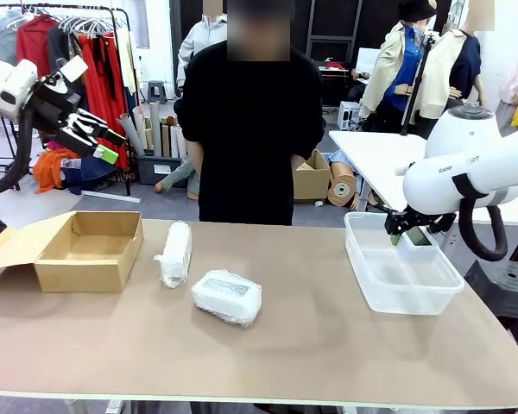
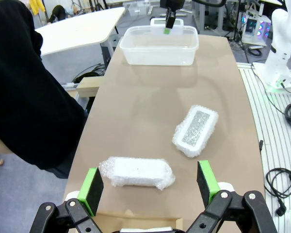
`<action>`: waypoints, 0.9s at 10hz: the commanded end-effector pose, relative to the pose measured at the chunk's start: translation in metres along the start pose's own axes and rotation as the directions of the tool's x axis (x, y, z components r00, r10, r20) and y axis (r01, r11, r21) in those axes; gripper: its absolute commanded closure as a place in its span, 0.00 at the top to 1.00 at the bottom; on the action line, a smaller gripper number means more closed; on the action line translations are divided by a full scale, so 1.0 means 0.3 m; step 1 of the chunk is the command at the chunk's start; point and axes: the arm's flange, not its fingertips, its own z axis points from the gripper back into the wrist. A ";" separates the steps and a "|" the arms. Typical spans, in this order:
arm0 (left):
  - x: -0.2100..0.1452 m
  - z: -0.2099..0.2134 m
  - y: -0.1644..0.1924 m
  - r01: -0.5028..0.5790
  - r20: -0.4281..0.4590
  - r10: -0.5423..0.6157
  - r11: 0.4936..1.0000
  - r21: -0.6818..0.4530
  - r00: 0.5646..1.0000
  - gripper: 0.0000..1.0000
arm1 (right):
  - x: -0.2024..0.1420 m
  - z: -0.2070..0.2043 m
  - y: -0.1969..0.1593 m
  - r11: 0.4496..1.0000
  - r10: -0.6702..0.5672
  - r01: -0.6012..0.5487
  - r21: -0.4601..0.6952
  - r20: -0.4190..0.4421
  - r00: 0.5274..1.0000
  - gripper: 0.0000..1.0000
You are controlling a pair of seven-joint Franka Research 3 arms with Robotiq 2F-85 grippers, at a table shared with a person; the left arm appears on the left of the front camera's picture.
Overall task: Separate and place wrapped and unwrapped clocks.
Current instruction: If the picked Digital clock is wrapped, place it in the Package Box ; if not, place it in the Organizing box.
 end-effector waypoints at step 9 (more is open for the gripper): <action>0.006 0.002 -0.004 0.002 0.002 -0.002 1.000 0.006 1.000 1.00 | 0.067 -0.202 0.036 0.997 -0.081 0.080 -0.021 -0.045 0.996 0.18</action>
